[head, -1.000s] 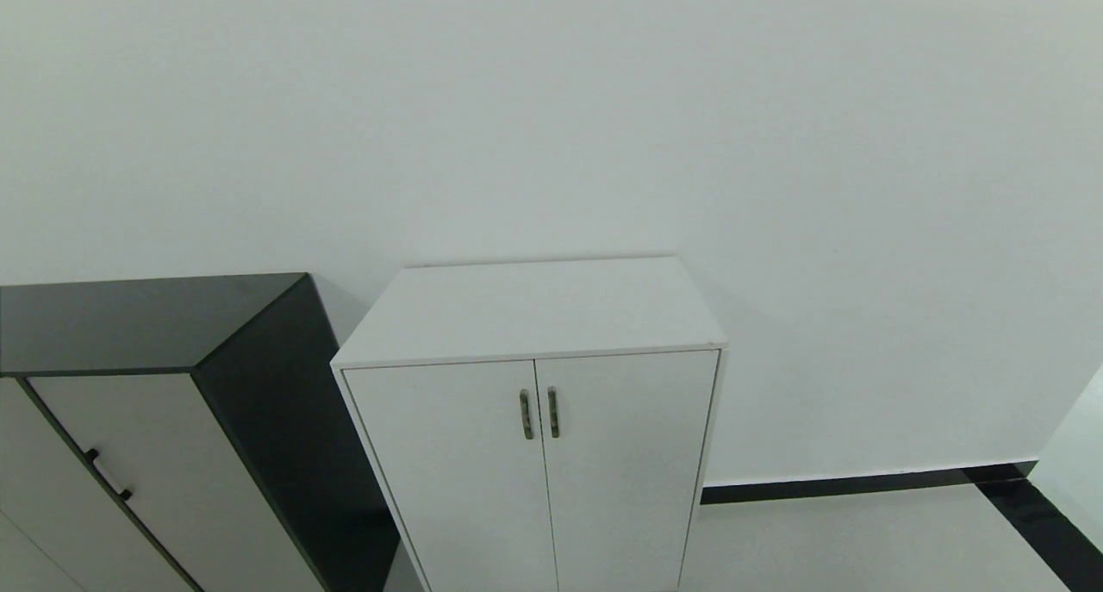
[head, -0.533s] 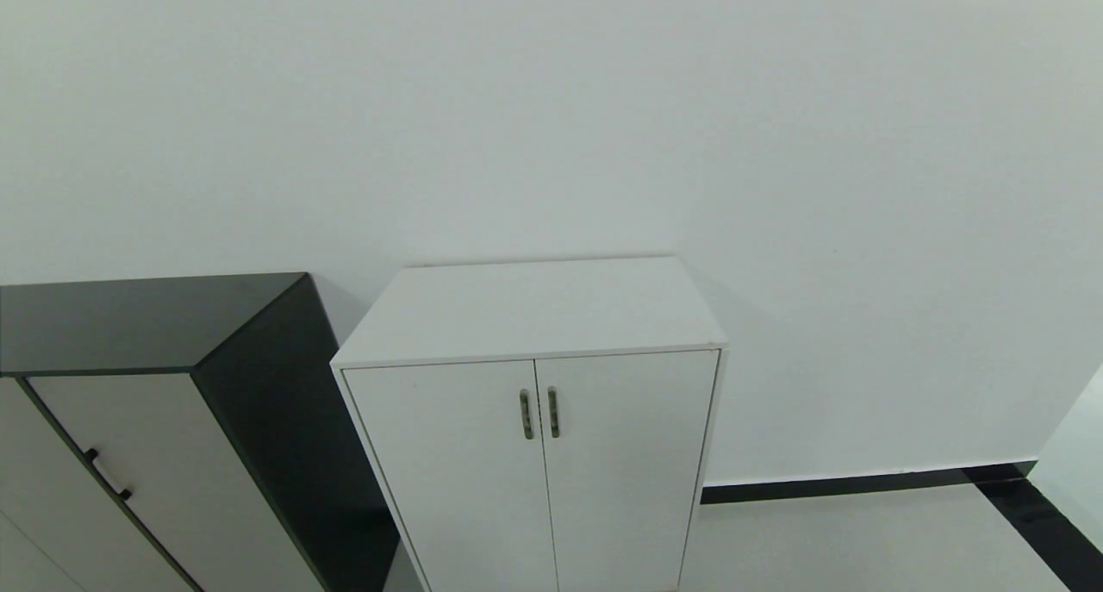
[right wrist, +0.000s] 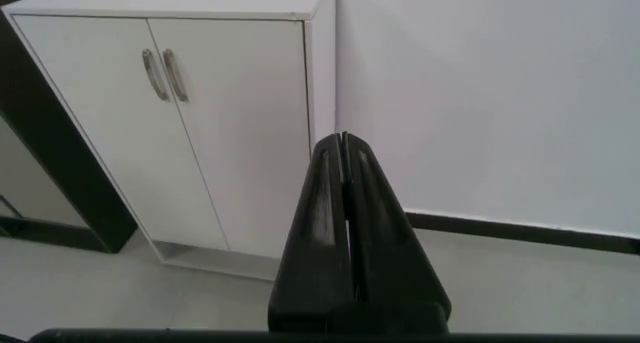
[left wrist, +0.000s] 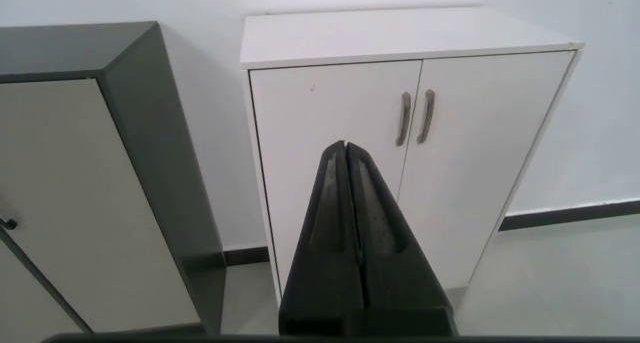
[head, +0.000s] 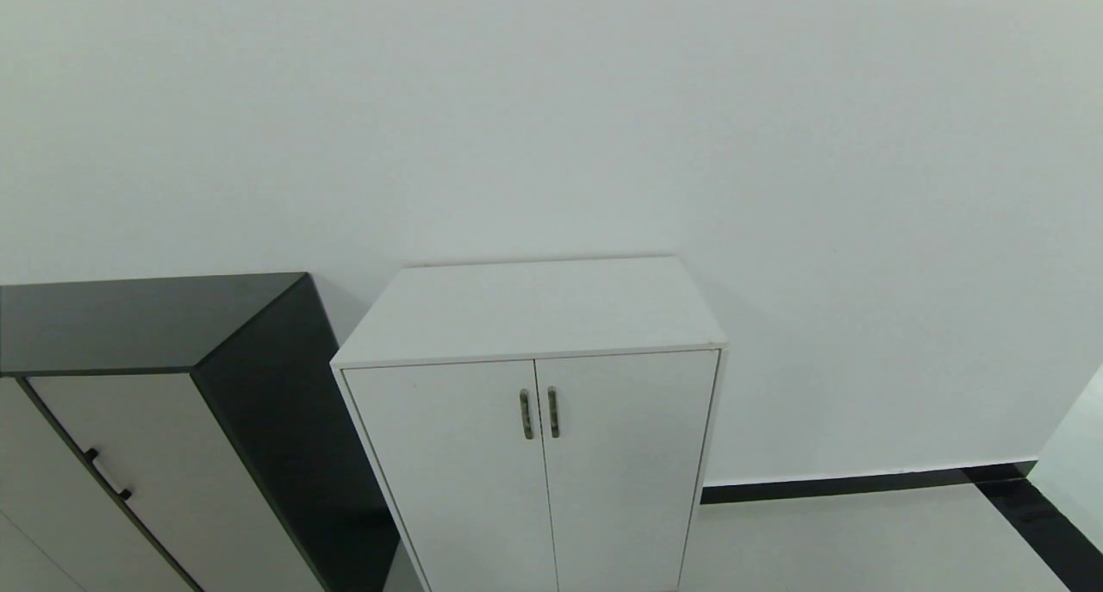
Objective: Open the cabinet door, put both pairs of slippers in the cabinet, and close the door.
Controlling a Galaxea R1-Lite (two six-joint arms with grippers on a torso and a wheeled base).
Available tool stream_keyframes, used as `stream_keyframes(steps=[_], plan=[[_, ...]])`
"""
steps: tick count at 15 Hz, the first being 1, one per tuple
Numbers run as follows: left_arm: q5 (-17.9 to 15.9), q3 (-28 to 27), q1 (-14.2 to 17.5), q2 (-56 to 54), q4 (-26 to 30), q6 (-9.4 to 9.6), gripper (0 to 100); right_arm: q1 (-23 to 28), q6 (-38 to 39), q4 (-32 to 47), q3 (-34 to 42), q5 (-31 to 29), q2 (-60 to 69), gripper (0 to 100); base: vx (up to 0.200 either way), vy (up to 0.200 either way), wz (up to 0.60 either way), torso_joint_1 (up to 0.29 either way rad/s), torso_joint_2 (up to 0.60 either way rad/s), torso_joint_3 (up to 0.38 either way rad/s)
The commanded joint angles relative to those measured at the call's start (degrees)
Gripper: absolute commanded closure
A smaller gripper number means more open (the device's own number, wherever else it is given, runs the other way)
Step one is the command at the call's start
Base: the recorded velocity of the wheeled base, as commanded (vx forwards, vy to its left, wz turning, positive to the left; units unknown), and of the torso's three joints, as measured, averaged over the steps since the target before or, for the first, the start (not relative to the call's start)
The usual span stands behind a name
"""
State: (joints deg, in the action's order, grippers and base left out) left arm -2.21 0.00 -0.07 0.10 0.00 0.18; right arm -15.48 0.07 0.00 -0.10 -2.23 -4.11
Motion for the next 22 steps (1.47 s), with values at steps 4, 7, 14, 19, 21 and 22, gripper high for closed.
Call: stream_keyframes(steps=[4,7,14,19,21,22], plan=[[0.01,0.00,-0.01,-0.01,0.00,-0.01,100,-1.39,1.95,0.00,0.01,-2.78,3.76,100,0.000,0.000,0.00,0.000,0.00,0.000],[0.01,0.00,-0.01,-0.01,0.00,-0.01,100,-1.74,1.42,0.26,-0.08,-2.69,4.11,100,0.000,0.000,0.00,0.000,0.00,0.000],[0.01,0.00,-0.01,-0.01,0.00,-0.01,100,11.26,0.45,0.26,-0.17,-2.78,-5.74,100,0.000,0.000,0.00,0.000,0.00,0.000],[0.01,0.00,-0.01,-0.01,0.00,-0.01,100,15.57,-1.13,0.18,0.10,0.56,4.11,100,0.000,0.000,0.00,0.000,0.00,0.000],[-0.08,0.00,-0.01,-0.01,0.00,-0.01,100,15.57,-0.78,0.18,0.01,1.62,4.11,100,0.000,0.000,0.00,0.000,0.00,0.000],[0.01,0.00,-0.01,-0.01,0.00,-0.01,100,15.57,-0.51,0.18,0.01,1.62,4.11,100,0.000,0.000,0.00,0.000,0.00,0.000]])
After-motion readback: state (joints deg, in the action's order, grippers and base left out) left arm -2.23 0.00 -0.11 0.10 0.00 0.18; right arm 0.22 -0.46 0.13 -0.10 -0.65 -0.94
